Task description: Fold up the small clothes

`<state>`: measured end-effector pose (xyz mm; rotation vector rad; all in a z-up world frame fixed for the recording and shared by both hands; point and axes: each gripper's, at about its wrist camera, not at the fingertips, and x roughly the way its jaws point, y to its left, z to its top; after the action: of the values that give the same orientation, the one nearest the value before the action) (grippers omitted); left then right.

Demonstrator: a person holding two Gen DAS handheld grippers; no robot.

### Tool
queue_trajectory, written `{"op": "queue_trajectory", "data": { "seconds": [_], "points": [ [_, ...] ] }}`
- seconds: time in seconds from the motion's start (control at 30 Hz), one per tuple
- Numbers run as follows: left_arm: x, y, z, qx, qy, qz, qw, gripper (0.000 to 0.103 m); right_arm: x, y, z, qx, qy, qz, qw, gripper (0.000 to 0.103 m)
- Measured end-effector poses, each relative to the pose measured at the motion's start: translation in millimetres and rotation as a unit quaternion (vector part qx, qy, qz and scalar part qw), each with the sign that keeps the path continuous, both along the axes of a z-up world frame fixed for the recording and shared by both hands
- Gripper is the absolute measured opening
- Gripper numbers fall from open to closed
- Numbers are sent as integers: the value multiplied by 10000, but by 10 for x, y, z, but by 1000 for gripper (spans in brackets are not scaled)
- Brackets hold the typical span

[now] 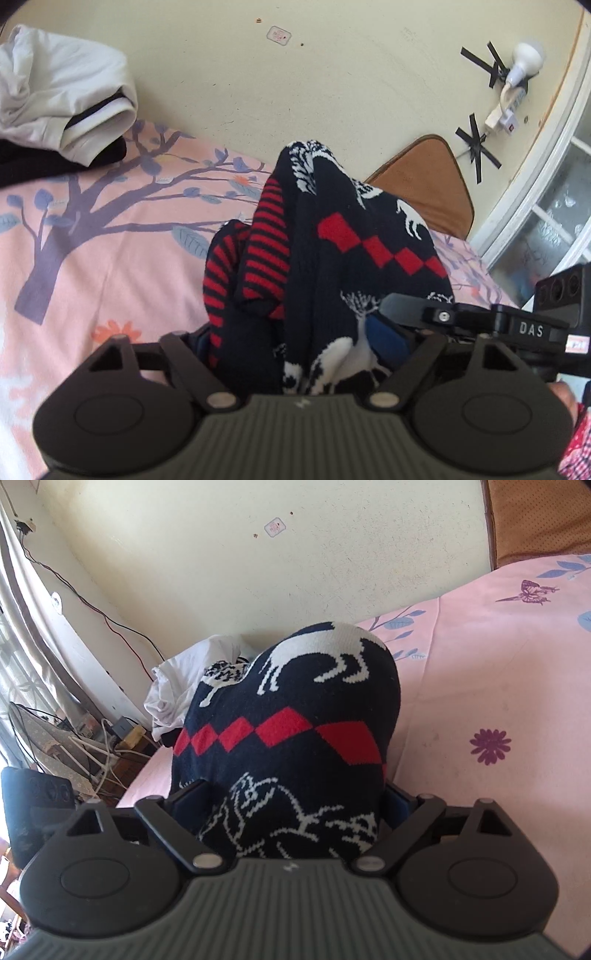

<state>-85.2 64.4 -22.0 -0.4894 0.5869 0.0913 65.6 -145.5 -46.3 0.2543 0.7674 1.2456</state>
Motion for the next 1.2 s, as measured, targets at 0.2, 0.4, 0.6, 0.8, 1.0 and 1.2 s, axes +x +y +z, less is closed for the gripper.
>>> {"op": "queue_trajectory", "data": {
  "seconds": [0.2,0.4,0.6,0.8,1.0,1.2],
  "points": [
    [204,-149,313,-238,-100,32,9997,73,-15,-191,320,149,-520,68,9985,51],
    [1127,-757,808,-263,-401,-559,9973,73,419,-830,858,291,-1498,-712,9857,51],
    [2526,-1556,858,-377,-196,-1163,9923,73,1375,-1575,994,71,-1805,-1796,9670,51],
    [3632,-1963,386,-166,383,-1195,9920,72,2576,-1858,495,-92,-1076,-2341,9662,51],
    [3881,-1958,49,19,693,-946,9931,91,3034,-1753,27,-334,-531,-2679,9614,68],
    [3320,-2169,310,1324,631,-506,9879,91,2604,-1811,219,-707,-1055,-3196,9390,88]
  ]
}}
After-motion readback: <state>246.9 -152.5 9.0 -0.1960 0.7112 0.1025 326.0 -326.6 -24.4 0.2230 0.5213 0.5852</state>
